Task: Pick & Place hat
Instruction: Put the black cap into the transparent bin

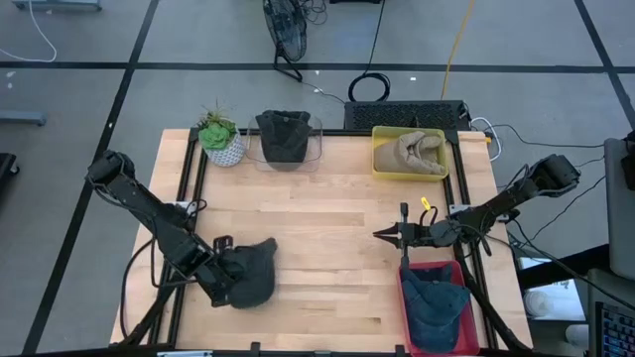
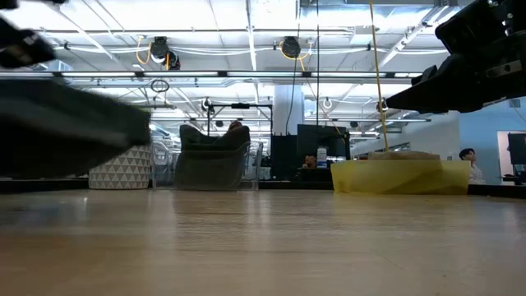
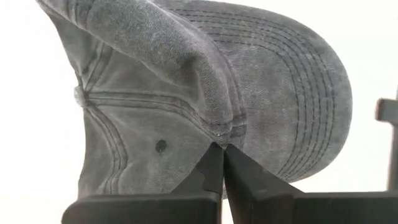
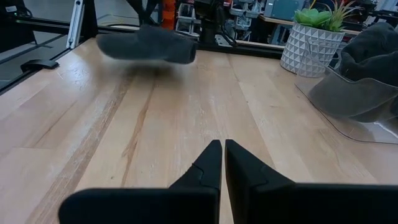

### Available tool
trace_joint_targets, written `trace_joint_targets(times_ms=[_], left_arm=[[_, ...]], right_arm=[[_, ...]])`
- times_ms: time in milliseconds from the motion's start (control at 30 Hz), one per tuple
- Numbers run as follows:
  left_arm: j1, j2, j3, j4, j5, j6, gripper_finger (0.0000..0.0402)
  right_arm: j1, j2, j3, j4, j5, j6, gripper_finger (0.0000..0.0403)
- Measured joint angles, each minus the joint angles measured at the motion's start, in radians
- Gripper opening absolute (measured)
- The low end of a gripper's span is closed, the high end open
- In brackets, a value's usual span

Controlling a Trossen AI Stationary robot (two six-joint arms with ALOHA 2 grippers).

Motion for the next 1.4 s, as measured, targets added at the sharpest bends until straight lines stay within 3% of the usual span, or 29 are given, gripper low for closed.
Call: trace_joint_targets(times_ms=[300,767,967,1233,1400], left_arm=[[0.057,0.0,0.167,-0.174,-0.33,0.207,0.0006],[0.336,0.0,0.203,-0.135,-0.683,0.714,0.0004],[0.46,-0.009,0.203,-0.044,-0.893,0.957,0.0011],[0.645,-0.008,0.203,-0.023,-1.029,1.08,0.0013],[0.733,-0.008,0.203,0.056,-1.041,1.103,0.0006]], right_arm=[[0.0,0.0,0.0,0.0,0.0,0.001,0.0],[0.0,0.0,0.0,-0.002,0.0,0.001,0.0],[0.0,0.0,0.0,-0.027,0.002,0.0,0.0],[-0.028,0.0,0.0,-0.025,0.058,0.001,0.0],[-0.074,0.0,0.0,-0.02,0.06,0.047,0.0]])
